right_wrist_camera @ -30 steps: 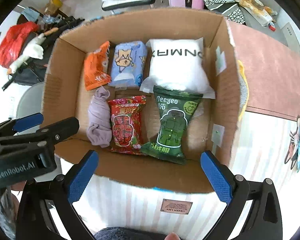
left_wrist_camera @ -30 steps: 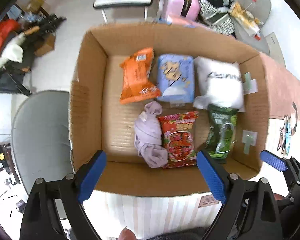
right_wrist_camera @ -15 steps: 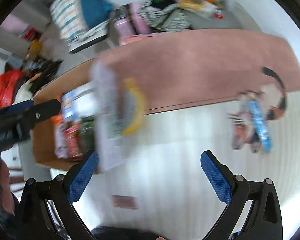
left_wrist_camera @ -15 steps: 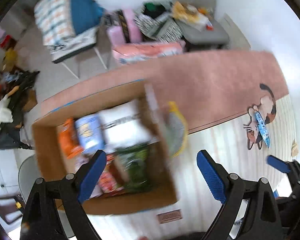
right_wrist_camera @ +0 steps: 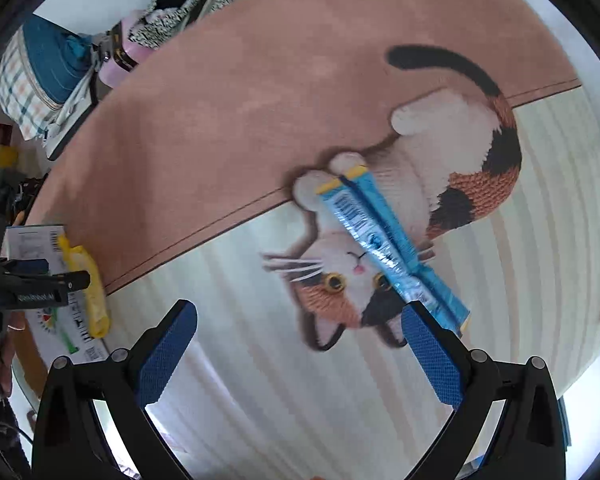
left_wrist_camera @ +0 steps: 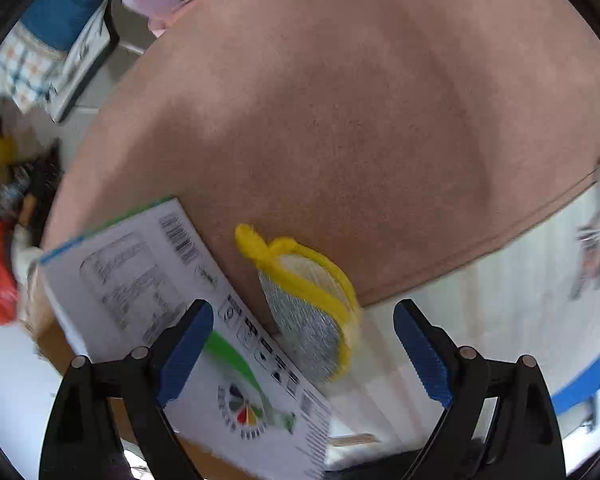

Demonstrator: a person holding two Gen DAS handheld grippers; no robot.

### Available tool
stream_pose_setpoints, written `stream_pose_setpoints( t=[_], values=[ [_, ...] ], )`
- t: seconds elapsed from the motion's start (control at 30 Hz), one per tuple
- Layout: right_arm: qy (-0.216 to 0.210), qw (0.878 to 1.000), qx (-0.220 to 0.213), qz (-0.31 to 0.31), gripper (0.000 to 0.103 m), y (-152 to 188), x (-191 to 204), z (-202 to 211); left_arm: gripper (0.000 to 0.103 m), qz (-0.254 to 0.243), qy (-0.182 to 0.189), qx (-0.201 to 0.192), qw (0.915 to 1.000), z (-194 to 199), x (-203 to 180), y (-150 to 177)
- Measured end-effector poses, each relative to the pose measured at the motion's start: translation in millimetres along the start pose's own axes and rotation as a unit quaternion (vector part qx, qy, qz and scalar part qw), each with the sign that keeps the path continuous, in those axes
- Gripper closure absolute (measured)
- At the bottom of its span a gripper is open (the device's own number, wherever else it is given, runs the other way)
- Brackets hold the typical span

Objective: Organize soft objects
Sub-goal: 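Grasp the yellow-and-silver sponge with the left tool while the right tool grasps the blue tube package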

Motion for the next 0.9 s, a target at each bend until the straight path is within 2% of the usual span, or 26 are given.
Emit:
stream_pose_setpoints(
  t=[0.07, 0.17, 0.2, 0.4, 0.43, 0.5, 0.53, 0.63, 0.7, 0.73, 0.8, 0.87, 0.9],
  values=[
    [0.003, 1.000, 0.011, 0.003, 0.000, -6, -8, -9, 0.010, -0.006, -0.025, 0.013, 0.9996, -8, -6, -6],
    [0.008, 1.000, 0.022, 0.010, 0.000, -11, -15, -18, 0.010, -0.003, 0.016, 0.042, 0.9990, -19, -10, -11],
    [0.008, 1.000, 0.024, 0.012, 0.000, -13, -17, -20, 0.010, 0.002, 0.019, 0.052, 0.9985, -23, -10, -11],
    [0.014, 0.999, 0.043, 0.024, 0.000, -24, -28, -36, 0.011, -0.014, 0.006, 0.087, 0.9961, -50, -19, -4],
    [0.020, 0.998, 0.044, 0.027, 0.000, -25, -30, -39, 0.016, -0.010, 0.008, 0.085, 0.9963, -51, -20, -1],
    [0.030, 0.998, 0.049, 0.036, 0.000, -33, -33, -45, 0.036, 0.003, 0.029, 0.073, 0.9969, -48, -24, 6],
    [0.038, 0.997, 0.052, 0.043, 0.000, -34, -35, -49, 0.058, 0.009, 0.046, 0.069, 0.9965, -46, -26, 9],
    [0.068, 0.994, 0.055, 0.058, 0.002, -38, -38, -62, 0.060, 0.031, 0.095, 0.034, 0.9944, -36, -38, 20],
    [0.082, 0.992, 0.063, 0.069, 0.012, -38, -41, -70, 0.060, 0.043, 0.120, 0.017, 0.9916, -33, -45, 27],
    [0.088, 0.991, 0.070, 0.069, 0.022, -37, -43, -75, 0.060, 0.049, 0.132, 0.012, 0.9899, -33, -50, 32],
    [0.091, 0.991, 0.055, 0.076, 0.037, -34, -43, -70, 0.060, 0.061, 0.138, -0.006, 0.9885, -33, -56, 40],
    [0.089, 0.992, 0.053, 0.076, 0.068, -26, -41, -67, 0.059, 0.072, 0.137, -0.023, 0.9876, -32, -61, 50],
    [0.083, 0.992, 0.057, 0.072, 0.072, -21, -41, -67, 0.059, 0.077, 0.138, -0.030, 0.9870, -33, -63, 55]
  ],
)
Point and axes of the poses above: each gripper's, at about its wrist camera, not at the fingertips, and z roughly against the way its jaws point, x to its left, y to its underside, the point moved 2 cm from there along -z, roughly the way its jaws point, and after that the axes turned 5 degrees about x, right-handed, at the moved point
